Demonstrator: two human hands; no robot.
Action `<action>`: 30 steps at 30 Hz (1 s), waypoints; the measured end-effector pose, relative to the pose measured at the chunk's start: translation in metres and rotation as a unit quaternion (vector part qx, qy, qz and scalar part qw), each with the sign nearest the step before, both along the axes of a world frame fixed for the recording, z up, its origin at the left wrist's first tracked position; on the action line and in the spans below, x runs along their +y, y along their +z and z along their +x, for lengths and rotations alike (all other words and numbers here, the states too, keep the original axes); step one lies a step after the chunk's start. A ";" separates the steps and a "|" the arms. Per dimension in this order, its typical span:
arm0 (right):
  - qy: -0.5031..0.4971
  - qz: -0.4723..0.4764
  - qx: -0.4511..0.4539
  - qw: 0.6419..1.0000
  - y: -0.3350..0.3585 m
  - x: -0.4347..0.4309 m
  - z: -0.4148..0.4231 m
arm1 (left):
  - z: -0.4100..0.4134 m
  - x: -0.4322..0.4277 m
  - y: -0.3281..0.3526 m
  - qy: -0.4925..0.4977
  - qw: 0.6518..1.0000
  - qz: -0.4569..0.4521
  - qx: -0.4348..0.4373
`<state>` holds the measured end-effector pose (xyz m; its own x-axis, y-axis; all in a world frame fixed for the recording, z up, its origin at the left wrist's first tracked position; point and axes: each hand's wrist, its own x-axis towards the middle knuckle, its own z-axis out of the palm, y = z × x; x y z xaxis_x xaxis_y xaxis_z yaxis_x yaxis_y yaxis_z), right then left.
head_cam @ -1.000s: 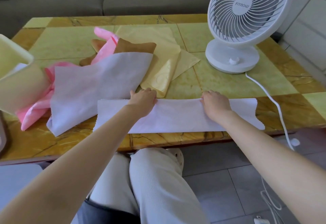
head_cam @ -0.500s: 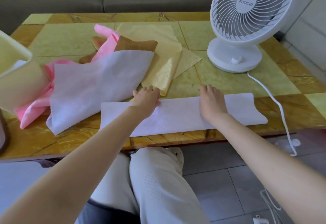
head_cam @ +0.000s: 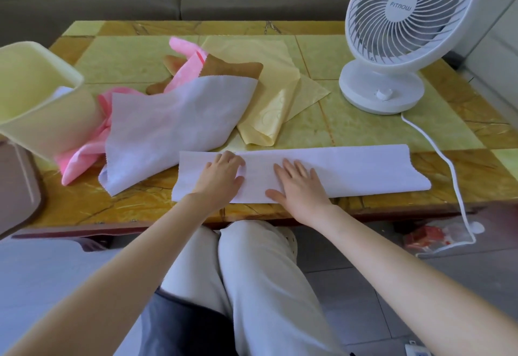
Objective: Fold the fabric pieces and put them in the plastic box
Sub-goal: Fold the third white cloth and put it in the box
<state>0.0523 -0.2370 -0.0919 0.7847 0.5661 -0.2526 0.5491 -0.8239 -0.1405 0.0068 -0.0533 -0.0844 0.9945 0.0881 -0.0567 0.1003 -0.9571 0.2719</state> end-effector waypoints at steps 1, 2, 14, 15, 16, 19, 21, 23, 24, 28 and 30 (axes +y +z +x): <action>-0.007 0.004 0.001 1.000 0.001 0.003 -0.002 | -0.008 0.005 0.001 0.019 1.000 0.000 0.001; -0.013 0.012 0.004 1.000 0.002 0.005 -0.004 | -0.014 0.009 0.001 0.035 0.999 0.002 0.004; 0.073 0.067 0.054 0.994 0.005 0.031 -0.042 | -0.061 0.028 0.005 0.194 0.980 0.005 0.038; 0.069 0.056 0.065 0.994 0.005 0.032 -0.042 | -0.063 0.027 0.006 0.208 0.977 -0.003 0.039; 0.065 0.047 0.076 0.994 0.007 0.033 -0.043 | -0.065 0.027 0.008 0.222 0.974 -0.015 0.039; 0.056 0.031 0.090 0.994 0.010 0.037 -0.045 | -0.067 0.028 0.011 0.258 0.963 -0.066 0.034; 0.052 0.018 0.080 0.995 0.011 0.040 -0.047 | -0.066 0.030 0.013 0.283 0.953 -0.103 0.032; 0.048 -0.003 0.054 0.997 0.011 0.044 -0.050 | -0.066 0.034 0.014 0.307 0.942 -0.131 0.039; 0.047 -0.014 0.041 0.998 0.012 0.046 -0.051 | -0.066 0.035 0.014 0.320 0.935 -0.148 0.047; 0.047 -0.029 0.045 0.997 0.017 0.053 -0.055 | -0.068 0.044 0.016 0.321 0.924 -0.199 0.059; 0.044 0.002 0.053 0.998 0.022 0.054 -0.054 | -0.068 0.043 0.021 0.312 0.922 -0.229 0.027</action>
